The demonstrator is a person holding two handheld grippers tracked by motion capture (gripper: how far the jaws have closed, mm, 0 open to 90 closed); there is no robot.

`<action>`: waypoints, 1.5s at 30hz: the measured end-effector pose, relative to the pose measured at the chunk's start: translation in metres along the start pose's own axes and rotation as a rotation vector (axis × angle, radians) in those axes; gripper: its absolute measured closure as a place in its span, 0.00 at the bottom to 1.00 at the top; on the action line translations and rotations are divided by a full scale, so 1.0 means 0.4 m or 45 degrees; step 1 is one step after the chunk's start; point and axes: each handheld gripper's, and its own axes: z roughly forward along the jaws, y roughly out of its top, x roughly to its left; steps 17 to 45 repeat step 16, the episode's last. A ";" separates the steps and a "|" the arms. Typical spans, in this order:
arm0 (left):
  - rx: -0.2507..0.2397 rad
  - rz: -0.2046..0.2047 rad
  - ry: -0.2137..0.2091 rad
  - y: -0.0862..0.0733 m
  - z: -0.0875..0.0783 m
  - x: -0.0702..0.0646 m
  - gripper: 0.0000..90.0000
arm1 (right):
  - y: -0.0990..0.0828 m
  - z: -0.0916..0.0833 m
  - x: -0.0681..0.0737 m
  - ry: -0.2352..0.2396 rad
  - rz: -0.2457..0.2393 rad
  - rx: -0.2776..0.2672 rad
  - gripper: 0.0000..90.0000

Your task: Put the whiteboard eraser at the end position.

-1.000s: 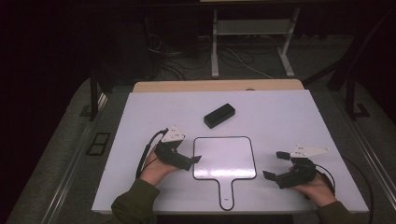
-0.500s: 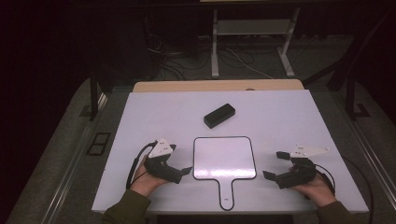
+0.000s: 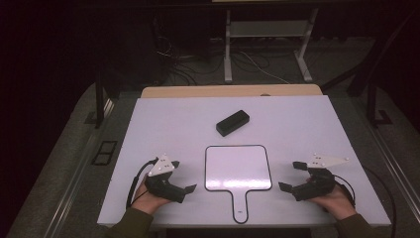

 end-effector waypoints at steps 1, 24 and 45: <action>0.000 -0.002 0.001 0.000 -0.001 0.001 0.00 | 0.000 0.000 0.000 0.000 0.001 0.000 0.00; 0.013 0.003 -0.015 0.000 0.005 0.000 0.00 | -0.002 0.002 0.001 -0.001 0.005 0.009 0.00; 0.013 0.003 -0.015 0.000 0.005 0.000 0.00 | -0.002 0.002 0.001 -0.001 0.005 0.009 0.00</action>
